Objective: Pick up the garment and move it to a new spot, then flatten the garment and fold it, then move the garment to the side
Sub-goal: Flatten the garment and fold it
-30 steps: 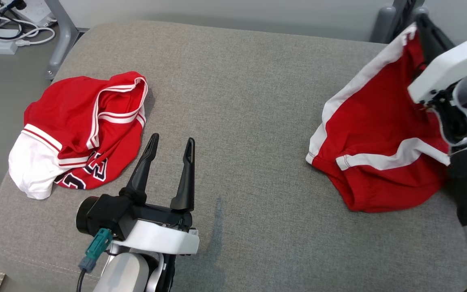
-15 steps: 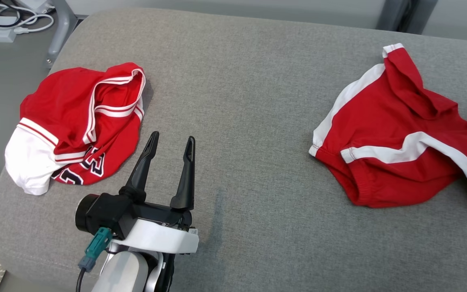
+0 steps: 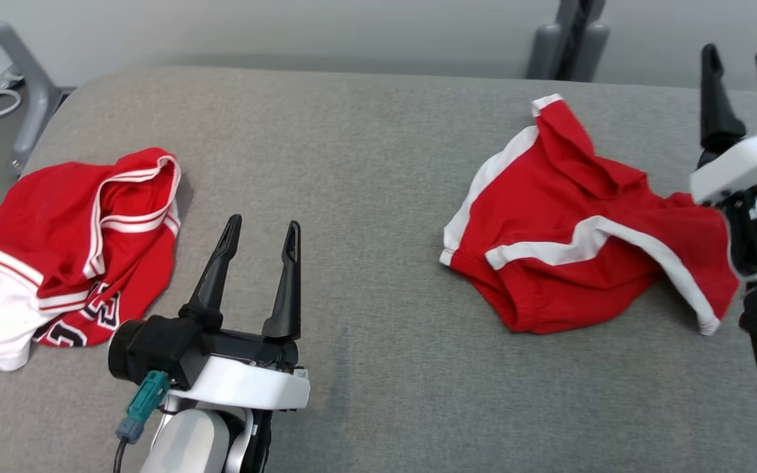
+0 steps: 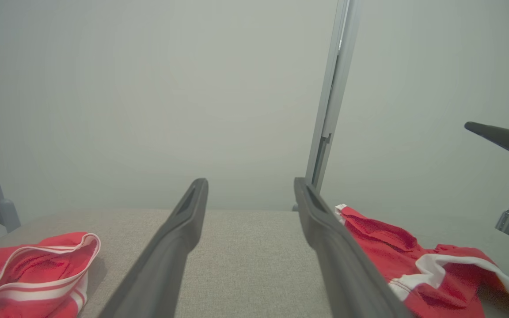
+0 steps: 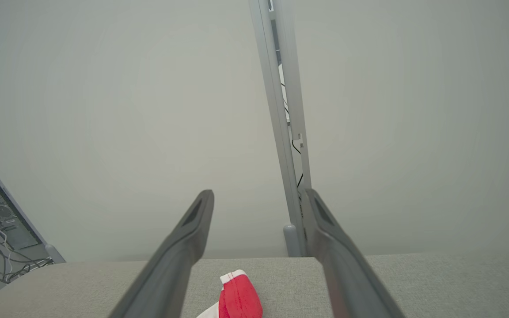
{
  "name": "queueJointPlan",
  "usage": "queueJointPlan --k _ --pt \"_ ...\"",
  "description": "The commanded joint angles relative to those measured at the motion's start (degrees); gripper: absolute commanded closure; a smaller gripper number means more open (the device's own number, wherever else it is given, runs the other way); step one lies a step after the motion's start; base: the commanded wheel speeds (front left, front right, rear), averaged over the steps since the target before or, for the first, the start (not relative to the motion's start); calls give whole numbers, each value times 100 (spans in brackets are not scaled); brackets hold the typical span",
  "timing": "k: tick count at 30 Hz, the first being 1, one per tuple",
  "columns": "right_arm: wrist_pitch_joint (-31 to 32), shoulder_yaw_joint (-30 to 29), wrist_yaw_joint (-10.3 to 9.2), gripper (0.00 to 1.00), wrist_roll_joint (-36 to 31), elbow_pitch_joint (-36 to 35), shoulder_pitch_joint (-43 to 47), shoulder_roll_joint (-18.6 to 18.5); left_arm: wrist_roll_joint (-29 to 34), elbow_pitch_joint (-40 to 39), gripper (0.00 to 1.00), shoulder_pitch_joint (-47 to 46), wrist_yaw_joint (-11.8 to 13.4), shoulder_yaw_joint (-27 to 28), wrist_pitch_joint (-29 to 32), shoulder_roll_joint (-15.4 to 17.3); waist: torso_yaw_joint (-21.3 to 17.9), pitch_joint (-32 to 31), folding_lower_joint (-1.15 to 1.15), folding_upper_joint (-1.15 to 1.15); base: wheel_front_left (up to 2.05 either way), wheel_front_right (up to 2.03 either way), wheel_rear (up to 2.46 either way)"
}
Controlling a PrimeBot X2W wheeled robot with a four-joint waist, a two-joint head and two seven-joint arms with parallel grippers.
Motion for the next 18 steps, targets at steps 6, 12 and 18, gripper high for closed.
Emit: queueJointPlan --k 6,12,18 --pt "-401 535 -2 0 265 -1128 953 -91 -45 10 0 137 -8 112 -23 19 -505 -358 0 0 0 0 0" --pt "-667 523 -2 0 67 -2202 2103 174 -184 133 0 241 -2 152 -23 21 -841 -481 0 0 0 0 0" --pt "-768 458 -2 0 -3 -2787 2720 430 -333 380 0 197 2 242 -24 18 -1080 -436 0 0 0 0 0"
